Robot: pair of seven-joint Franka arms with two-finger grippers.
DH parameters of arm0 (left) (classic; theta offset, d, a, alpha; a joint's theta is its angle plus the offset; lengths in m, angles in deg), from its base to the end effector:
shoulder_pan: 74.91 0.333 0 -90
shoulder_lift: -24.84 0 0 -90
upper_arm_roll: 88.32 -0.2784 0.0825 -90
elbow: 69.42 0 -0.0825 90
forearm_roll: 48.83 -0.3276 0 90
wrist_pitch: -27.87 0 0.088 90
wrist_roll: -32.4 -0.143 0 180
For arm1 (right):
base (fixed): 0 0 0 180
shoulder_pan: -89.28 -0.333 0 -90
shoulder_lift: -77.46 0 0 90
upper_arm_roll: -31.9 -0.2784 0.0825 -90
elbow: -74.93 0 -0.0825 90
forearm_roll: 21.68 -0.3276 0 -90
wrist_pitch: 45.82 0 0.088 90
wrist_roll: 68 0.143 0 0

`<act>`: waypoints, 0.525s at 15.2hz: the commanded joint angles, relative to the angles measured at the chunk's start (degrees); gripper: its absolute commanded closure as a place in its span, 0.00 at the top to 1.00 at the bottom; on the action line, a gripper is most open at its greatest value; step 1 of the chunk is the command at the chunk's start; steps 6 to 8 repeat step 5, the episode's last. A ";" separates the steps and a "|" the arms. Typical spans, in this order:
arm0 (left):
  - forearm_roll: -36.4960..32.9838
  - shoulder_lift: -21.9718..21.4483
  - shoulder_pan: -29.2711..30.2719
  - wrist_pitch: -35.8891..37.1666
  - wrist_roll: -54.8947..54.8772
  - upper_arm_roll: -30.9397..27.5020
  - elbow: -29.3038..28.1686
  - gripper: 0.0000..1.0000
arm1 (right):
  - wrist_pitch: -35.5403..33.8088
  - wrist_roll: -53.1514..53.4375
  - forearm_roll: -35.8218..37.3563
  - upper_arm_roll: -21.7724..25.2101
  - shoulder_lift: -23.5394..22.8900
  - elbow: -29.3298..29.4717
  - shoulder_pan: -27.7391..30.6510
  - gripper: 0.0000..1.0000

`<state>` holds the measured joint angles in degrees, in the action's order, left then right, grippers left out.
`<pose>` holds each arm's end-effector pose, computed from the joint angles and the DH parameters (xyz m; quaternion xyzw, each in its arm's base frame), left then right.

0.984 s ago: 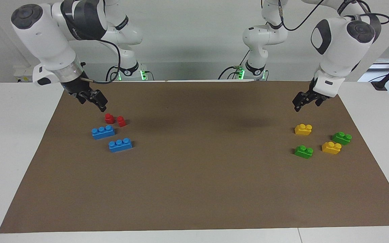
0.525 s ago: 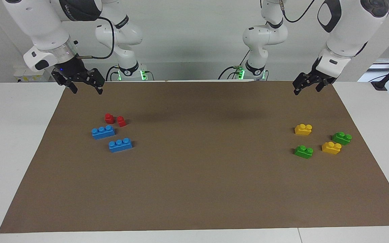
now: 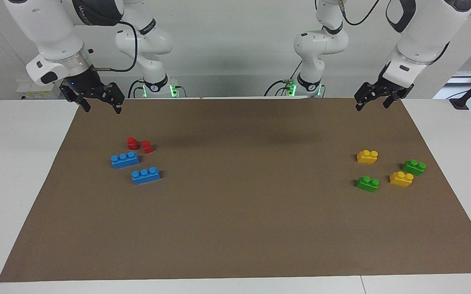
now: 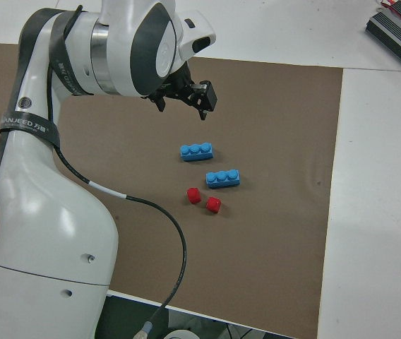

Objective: Remove green block with left arm and hold with right

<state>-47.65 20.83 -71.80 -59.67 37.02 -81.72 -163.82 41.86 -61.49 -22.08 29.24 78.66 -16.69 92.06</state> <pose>0.4707 -0.0333 0.5493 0.9996 0.0099 -0.0255 0.0045 0.4859 0.0002 0.5461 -0.9980 0.0578 0.0241 0.0017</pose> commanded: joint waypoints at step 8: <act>0.75 -0.83 -0.29 1.49 -1.10 -0.36 0.45 1.00 | -1.11 -1.41 1.10 -0.41 0.38 0.30 0.65 1.00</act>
